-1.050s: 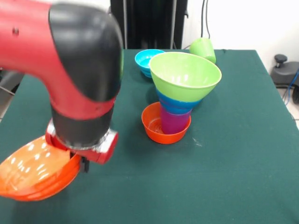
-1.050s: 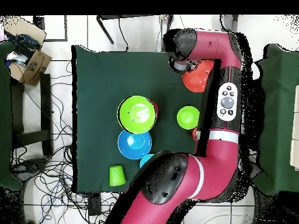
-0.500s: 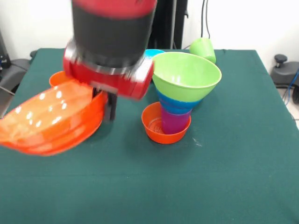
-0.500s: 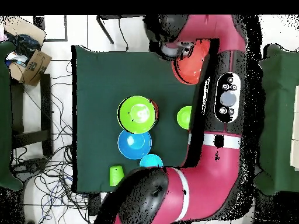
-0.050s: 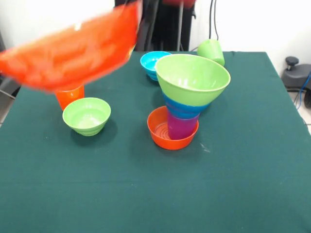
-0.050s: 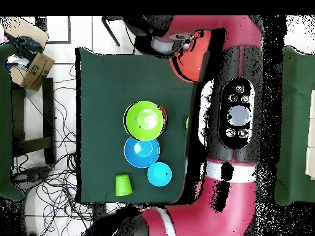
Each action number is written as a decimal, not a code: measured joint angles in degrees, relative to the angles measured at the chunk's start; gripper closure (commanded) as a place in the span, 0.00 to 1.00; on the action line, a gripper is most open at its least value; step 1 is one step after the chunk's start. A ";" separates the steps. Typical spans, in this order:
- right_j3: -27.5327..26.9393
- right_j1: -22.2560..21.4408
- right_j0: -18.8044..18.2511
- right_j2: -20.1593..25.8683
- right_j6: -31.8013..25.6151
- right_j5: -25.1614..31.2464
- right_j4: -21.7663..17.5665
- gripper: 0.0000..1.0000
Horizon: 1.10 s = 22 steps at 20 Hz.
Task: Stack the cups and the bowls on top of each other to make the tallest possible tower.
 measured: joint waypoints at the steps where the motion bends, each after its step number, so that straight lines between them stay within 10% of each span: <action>1: 1.26 -1.21 0.20 -0.47 0.00 -0.11 0.77 1.00; 11: 24.26 -15.90 1.18 -6.38 0.27 -11.94 10.83 1.00; 22: 39.13 -20.81 6.19 -12.99 1.46 -22.37 11.41 1.00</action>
